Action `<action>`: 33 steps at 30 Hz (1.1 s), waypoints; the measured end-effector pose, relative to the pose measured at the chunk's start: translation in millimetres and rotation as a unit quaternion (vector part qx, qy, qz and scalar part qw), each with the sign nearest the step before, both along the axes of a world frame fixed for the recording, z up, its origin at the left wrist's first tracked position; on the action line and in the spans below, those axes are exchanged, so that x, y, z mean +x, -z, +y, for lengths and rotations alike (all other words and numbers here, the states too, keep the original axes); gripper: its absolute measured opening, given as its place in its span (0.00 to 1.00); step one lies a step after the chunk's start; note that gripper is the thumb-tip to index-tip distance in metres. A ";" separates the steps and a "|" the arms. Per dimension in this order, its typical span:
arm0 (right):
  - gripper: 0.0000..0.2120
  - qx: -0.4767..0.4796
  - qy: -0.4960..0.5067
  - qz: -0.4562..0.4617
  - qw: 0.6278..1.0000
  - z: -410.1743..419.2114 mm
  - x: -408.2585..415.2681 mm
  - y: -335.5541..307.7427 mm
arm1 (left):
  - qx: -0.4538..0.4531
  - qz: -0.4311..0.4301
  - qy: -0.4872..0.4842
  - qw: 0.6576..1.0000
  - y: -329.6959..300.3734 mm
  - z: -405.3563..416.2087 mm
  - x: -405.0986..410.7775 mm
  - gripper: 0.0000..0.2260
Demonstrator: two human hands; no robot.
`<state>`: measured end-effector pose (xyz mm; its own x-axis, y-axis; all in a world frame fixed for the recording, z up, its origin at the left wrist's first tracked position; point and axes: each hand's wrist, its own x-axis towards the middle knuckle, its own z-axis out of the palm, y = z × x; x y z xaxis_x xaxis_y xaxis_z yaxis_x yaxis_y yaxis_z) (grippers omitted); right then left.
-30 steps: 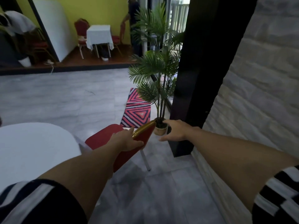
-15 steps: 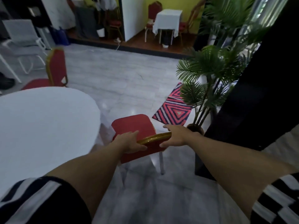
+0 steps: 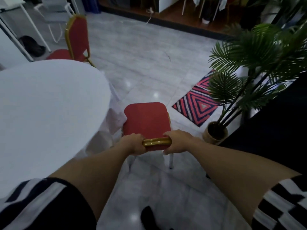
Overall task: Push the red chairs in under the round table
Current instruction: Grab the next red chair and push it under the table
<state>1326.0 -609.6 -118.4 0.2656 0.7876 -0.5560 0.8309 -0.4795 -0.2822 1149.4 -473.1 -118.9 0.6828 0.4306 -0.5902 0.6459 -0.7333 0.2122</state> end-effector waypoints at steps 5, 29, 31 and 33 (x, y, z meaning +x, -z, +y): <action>0.03 0.017 -0.043 -0.031 0.998 10.8 6.9 19.3 | -0.033 -0.019 0.009 0.999 5.4 3.2 0.7 0.11; 0.11 0.047 -0.343 -0.053 0.937 -17.6 95.1 13.7 | -0.024 -0.043 -0.270 0.962 3.7 -144.3 49.3 0.13; 0.11 0.047 -0.367 -0.053 0.927 -17.7 104.4 12.8 | -0.026 -0.049 -0.306 0.951 5.5 -161.5 58.4 0.14; 0.07 0.044 -0.402 -0.060 0.913 -20.3 111.0 10.6 | -0.029 -0.049 -0.333 0.941 6.1 -178.5 66.7 0.16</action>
<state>1437.0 -629.9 -129.0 -0.3631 0.7951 -0.4858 0.9316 0.3193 -0.1736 1216.1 -651.6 -125.0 0.3250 0.7514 -0.5742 0.9337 -0.1585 0.3210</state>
